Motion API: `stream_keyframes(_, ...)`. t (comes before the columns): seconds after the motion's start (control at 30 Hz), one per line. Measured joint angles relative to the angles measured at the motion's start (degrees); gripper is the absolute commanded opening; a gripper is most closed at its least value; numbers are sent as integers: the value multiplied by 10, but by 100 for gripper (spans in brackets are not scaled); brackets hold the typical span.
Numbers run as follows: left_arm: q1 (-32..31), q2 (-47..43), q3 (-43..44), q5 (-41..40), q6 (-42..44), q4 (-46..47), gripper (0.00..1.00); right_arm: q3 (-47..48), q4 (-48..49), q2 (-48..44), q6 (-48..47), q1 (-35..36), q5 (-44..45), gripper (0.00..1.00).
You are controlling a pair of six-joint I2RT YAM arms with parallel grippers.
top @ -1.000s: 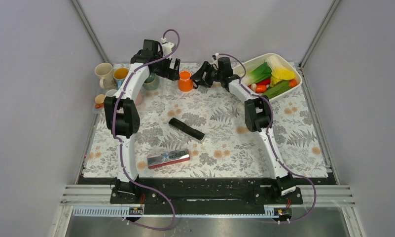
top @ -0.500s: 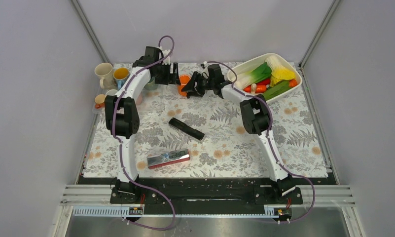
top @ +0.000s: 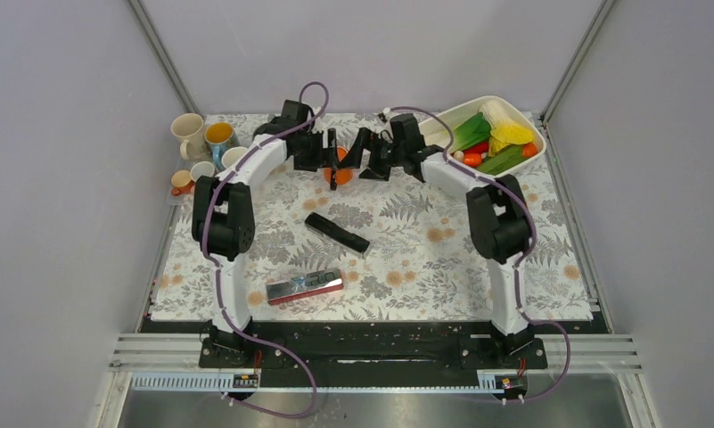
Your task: Turn the mug right side up
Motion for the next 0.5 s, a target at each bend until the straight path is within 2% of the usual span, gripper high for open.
stream_keyframes(0.17, -37, 7, 4, -55, 19, -3, 68, -92, -21, -130, -42, -19, 64, 100)
stream_keyframes(0.27, -51, 33, 23, -82, 31, -16, 56, -161, -32, -200, -69, -37, 99, 99)
stream_keyframes(0.43, -55, 88, 64, -107, 49, -47, 43, -240, -53, -259, -95, -61, 136, 100)
stream_keyframes(0.5, -55, 99, 68, -115, 55, -56, 29, -258, -61, -269, -100, -63, 144, 99)
